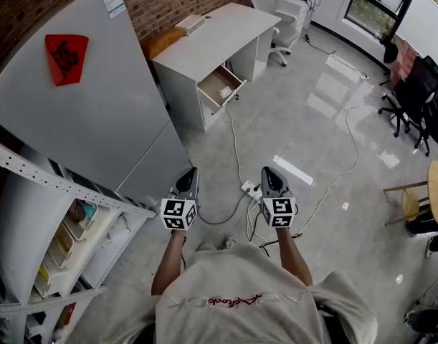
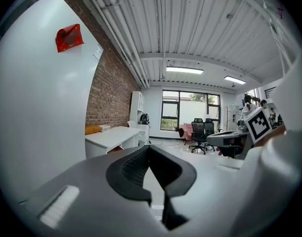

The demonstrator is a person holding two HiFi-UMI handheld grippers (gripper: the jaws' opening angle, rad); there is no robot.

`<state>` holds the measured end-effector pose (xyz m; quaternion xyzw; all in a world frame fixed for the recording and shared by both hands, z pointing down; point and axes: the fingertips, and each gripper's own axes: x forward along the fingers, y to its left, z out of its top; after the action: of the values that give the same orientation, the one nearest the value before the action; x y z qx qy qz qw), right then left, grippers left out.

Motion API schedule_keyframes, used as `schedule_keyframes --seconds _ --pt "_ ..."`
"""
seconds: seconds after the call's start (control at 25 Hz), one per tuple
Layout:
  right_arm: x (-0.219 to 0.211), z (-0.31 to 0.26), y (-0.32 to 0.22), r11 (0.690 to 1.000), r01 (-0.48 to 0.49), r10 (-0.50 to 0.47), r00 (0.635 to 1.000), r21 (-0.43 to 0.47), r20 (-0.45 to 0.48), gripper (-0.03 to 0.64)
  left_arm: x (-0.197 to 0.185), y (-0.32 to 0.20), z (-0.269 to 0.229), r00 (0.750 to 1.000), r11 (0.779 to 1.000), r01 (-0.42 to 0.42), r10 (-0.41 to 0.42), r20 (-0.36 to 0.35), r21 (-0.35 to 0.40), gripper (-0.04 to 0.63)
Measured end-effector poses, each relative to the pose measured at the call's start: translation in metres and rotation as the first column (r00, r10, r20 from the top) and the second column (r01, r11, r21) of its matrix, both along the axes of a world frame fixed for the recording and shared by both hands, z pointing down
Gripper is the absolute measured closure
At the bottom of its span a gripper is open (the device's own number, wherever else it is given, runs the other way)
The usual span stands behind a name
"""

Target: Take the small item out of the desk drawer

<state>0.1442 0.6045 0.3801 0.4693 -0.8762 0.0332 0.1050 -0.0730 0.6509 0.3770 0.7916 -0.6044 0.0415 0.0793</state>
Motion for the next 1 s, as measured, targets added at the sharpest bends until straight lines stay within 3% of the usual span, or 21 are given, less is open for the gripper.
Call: schedule_keyframes --seconds 0.48,1.0 --pt "-0.005 0.012 -0.038 1.000 0.012 -0.012 1.000 -0.019 0.003 0.604 0.000 -0.029 0.015 1.000 1.000 0.013 -0.014 -0.014 -0.026 0.586" --pt "-0.034 0.027 -0.132 0.999 -0.008 0.008 1.000 -0.037 -0.020 0.604 -0.028 -0.141 0.024 0.999 1.000 -0.022 0.022 -0.038 -0.011 0.586"
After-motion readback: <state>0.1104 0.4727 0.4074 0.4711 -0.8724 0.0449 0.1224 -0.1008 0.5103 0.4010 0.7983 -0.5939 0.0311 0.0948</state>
